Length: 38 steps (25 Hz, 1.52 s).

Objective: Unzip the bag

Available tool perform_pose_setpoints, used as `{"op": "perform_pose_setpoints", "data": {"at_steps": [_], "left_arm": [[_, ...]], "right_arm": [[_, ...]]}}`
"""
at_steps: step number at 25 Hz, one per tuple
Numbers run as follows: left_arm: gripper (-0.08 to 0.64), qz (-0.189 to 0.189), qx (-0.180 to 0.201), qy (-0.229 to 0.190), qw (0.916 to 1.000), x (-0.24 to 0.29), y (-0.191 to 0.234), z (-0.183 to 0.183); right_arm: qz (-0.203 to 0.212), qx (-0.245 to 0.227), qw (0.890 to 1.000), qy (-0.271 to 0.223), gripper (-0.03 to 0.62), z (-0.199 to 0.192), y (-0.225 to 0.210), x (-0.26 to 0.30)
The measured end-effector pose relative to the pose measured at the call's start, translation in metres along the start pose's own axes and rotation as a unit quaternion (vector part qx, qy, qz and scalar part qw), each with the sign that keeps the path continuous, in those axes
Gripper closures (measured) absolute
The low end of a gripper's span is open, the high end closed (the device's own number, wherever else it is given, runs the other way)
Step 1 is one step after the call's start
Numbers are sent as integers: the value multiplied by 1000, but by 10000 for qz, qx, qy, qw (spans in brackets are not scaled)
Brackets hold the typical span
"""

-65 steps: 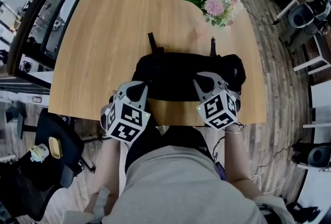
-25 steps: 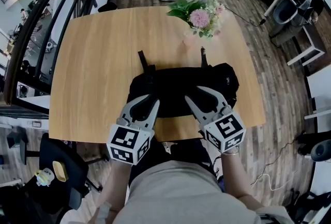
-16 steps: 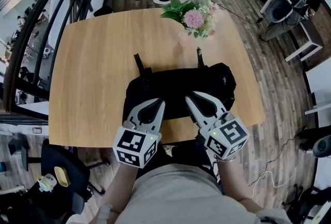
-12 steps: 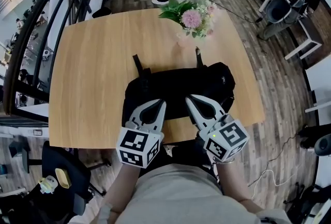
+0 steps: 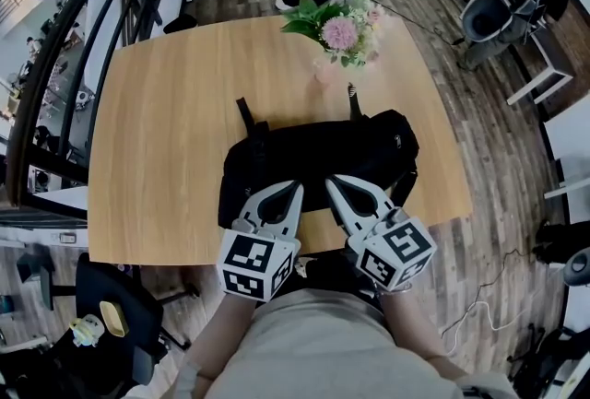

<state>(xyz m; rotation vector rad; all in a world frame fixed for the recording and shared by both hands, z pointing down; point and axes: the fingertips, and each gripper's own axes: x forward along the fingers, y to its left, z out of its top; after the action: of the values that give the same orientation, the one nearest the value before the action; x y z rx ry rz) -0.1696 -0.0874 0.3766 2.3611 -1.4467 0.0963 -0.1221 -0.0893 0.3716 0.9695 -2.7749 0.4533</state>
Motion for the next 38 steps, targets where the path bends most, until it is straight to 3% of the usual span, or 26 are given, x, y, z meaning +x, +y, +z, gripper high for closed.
{"op": "perform_pose_setpoints", "data": {"at_steps": [18,38], "left_arm": [[543,184,-153,5,9997,-7,11,-6],[543,56,-143,123,9998,1,4,-10]], "right_arm": [[-35,-117,9996,255,586,-10,2,12],[-131,-21,9994,307,588,-18,-6,9]]}}
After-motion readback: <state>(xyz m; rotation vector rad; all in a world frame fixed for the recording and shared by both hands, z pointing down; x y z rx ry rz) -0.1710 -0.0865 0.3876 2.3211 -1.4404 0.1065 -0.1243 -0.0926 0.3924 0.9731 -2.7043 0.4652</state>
